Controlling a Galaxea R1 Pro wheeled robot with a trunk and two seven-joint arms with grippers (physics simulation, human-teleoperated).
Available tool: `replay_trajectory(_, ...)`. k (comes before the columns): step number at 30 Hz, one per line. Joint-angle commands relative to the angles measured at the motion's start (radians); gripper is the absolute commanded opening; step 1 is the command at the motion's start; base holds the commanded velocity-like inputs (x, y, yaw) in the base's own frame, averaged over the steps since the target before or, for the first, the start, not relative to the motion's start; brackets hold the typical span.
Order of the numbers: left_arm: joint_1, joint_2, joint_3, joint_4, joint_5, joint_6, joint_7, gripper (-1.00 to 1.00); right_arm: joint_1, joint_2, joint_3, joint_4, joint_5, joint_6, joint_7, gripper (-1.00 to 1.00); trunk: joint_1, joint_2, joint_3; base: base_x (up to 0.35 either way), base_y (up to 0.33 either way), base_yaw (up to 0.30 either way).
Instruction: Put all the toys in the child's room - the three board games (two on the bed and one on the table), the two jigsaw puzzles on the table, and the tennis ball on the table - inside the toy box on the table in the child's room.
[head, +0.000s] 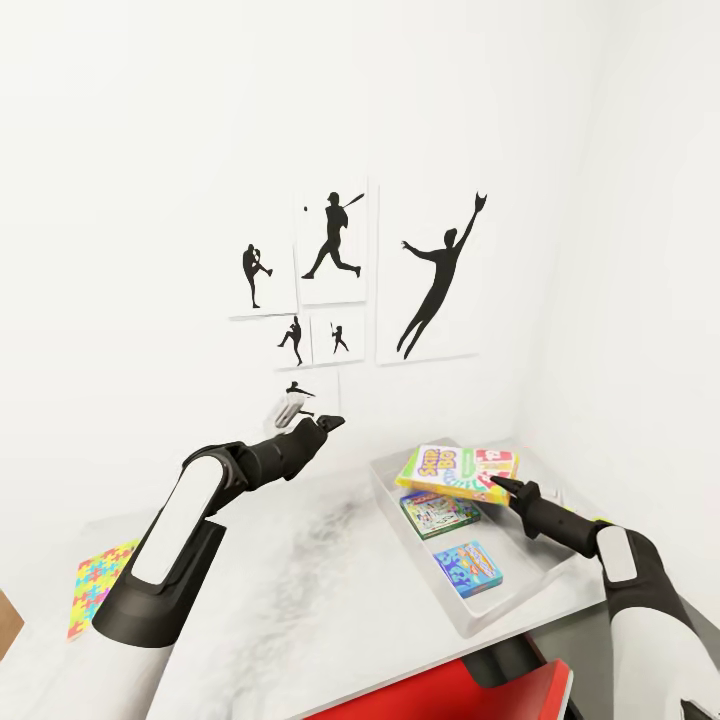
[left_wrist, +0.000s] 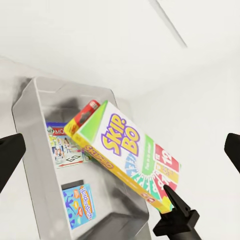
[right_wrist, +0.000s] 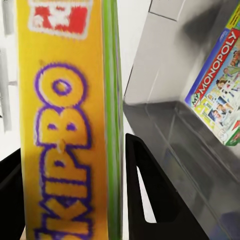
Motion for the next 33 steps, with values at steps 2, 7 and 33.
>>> replay_trajectory(2,-0.001,0.001,-0.001,-0.001,0.008,-0.001,0.008,1.00,0.000,0.002,-0.005,0.000,-0.006,0.005,0.000,-1.00,0.000,-0.001,0.000,0.000,0.000,0.000)
replay_trajectory(7,-0.001,0.001,-0.001,-0.001,0.008,-0.001,0.008,1.00,0.000,0.004,-0.006,0.000,-0.015,-0.001,-0.006,-1.00,0.000,-0.001,0.000,0.000,0.000,0.000)
replay_trajectory(33,-0.001,-0.002,-0.001,-0.001,0.008,-0.001,0.007,1.00,0.004,0.032,-0.009,0.011,-0.041,-0.127,-0.026,-1.00,0.000,-0.001,0.000,0.000,0.000,0.000)
